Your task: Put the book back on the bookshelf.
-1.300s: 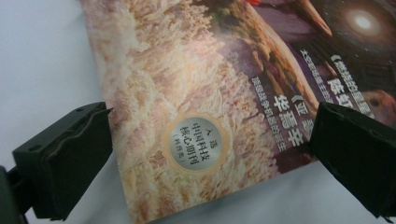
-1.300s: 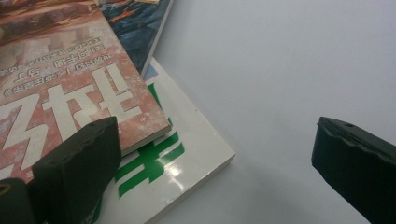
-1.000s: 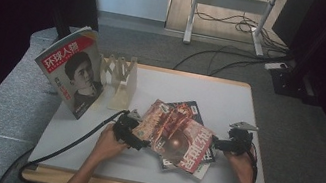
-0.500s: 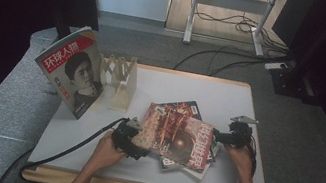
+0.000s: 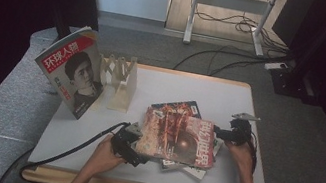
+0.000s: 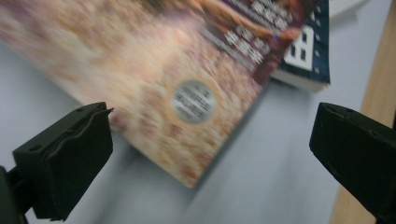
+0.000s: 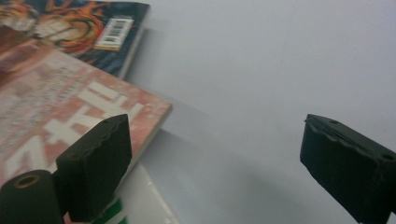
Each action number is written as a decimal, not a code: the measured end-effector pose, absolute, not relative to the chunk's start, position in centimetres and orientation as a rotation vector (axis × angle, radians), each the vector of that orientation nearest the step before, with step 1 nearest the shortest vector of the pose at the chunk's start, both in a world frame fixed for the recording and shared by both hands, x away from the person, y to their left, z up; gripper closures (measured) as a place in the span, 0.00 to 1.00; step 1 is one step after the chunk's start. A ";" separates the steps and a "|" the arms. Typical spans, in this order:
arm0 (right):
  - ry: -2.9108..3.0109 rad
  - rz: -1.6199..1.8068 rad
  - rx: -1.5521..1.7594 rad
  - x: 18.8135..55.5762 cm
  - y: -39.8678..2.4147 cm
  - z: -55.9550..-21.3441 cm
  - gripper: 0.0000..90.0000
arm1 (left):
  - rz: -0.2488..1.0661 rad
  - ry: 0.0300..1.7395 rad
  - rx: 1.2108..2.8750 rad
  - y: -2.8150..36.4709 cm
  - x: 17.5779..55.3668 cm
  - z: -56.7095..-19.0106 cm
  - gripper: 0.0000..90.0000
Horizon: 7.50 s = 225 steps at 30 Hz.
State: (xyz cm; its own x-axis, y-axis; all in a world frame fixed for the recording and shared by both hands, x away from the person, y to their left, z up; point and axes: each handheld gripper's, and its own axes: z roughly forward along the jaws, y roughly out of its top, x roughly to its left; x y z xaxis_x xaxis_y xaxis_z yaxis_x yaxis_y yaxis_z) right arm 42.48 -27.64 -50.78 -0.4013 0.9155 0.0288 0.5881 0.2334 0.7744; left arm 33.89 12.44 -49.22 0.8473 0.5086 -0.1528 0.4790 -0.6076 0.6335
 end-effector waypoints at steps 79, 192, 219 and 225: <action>2.257 1.056 1.207 32.8 -25.9 -51.5 0.00 | 0.145 0.684 2.388 7.6 44.4 -49.6 0.00; 2.227 1.038 1.254 38.9 -24.8 -49.6 0.02 | 0.305 0.841 2.223 14.2 33.7 -52.7 0.01; 2.376 1.243 1.322 42.0 -22.4 -51.2 0.00 | 0.344 0.825 2.221 14.1 33.4 -52.7 0.01; 2.414 1.279 1.363 43.5 -22.1 -51.3 0.00 | 0.334 0.824 2.221 14.1 33.4 -52.7 0.01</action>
